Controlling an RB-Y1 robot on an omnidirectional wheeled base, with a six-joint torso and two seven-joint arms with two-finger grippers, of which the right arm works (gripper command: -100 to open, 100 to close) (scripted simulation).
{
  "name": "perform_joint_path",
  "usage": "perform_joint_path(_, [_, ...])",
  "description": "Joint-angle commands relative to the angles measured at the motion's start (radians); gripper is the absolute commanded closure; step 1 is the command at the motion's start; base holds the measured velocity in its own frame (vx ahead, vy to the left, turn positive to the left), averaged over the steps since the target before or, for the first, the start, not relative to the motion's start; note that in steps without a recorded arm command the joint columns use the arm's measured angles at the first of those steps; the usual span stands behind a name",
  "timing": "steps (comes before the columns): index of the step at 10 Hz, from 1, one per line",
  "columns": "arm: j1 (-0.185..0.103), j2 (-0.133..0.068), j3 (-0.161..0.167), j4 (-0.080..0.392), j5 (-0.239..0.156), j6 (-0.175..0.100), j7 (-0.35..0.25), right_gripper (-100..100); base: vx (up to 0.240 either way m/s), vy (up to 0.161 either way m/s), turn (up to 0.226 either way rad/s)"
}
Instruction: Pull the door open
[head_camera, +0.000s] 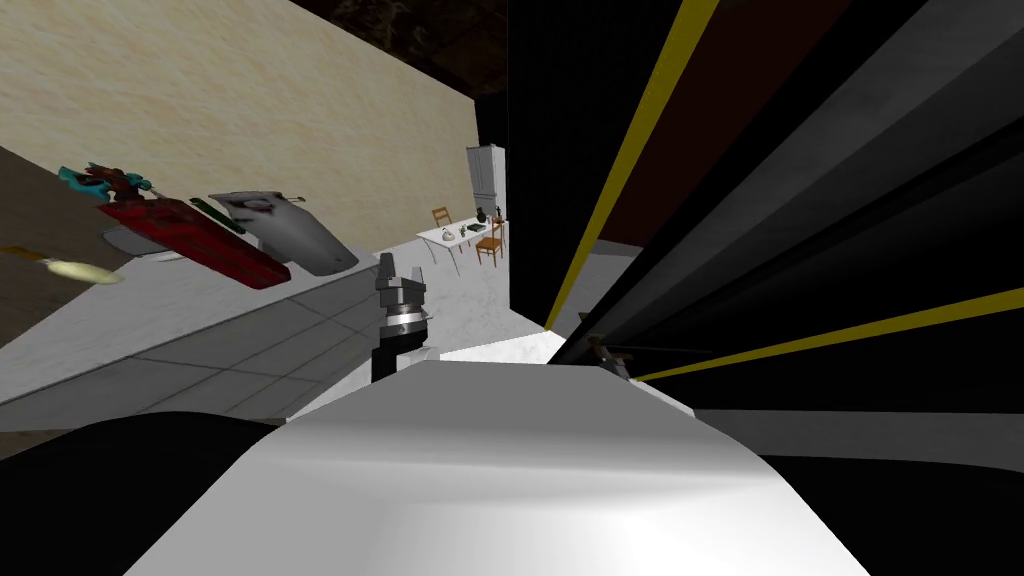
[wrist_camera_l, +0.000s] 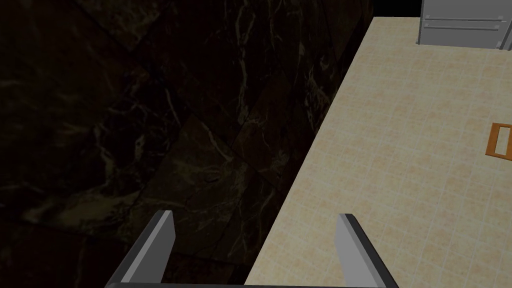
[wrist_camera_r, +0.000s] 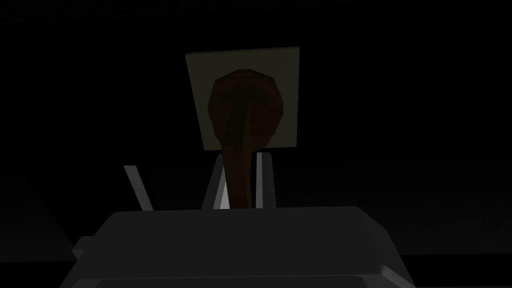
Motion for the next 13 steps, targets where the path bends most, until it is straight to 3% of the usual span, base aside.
perform_joint_path(1, [0.004, -0.008, 0.004, 0.019, 0.0, -0.023, -0.008, 100, -0.258, -0.093, 0.224])
perform_joint_path(5, [0.009, -0.018, 0.012, 0.042, 0.002, -0.058, -0.018, 100, -0.244, -0.061, 0.169])
perform_joint_path(6, [0.006, -0.014, 0.013, 0.041, 0.004, -0.052, -0.017, 100, -0.102, -0.024, 0.032])
perform_joint_path(13, [-0.005, -0.023, 0.025, 0.085, 0.005, -0.092, -0.028, 100, -0.193, -0.066, 0.167])
